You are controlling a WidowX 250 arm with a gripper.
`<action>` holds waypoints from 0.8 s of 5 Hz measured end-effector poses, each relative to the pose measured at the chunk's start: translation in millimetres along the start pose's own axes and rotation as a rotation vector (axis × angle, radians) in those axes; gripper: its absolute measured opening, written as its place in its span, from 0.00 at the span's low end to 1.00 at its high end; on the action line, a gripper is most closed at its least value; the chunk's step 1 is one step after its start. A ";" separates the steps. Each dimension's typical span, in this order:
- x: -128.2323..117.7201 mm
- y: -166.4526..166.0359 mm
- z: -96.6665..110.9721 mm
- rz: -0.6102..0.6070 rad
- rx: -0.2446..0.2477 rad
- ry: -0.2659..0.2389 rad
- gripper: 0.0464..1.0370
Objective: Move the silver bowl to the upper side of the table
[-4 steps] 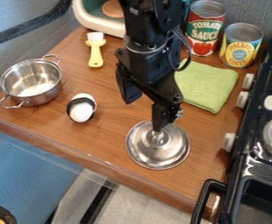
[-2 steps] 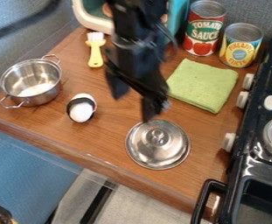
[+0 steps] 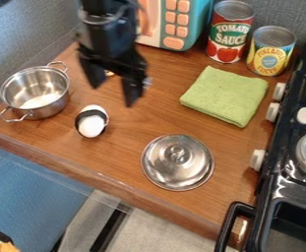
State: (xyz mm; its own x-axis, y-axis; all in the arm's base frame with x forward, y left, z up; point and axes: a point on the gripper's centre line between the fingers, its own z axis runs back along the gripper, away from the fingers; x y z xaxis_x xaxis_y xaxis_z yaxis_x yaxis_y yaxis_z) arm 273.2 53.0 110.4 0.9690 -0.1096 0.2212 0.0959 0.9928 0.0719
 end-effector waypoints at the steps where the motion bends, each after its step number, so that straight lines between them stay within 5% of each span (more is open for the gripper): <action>1: -5.9 37.0 -15.4 0.106 0.025 0.012 0.96; 4: 5.8 85.1 -69.2 0.209 0.067 0.067 0.96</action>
State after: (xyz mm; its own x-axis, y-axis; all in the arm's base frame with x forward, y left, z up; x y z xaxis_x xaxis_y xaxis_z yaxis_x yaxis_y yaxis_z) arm 302.7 140.1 50.5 0.9793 0.1039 0.1735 -0.1219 0.9878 0.0964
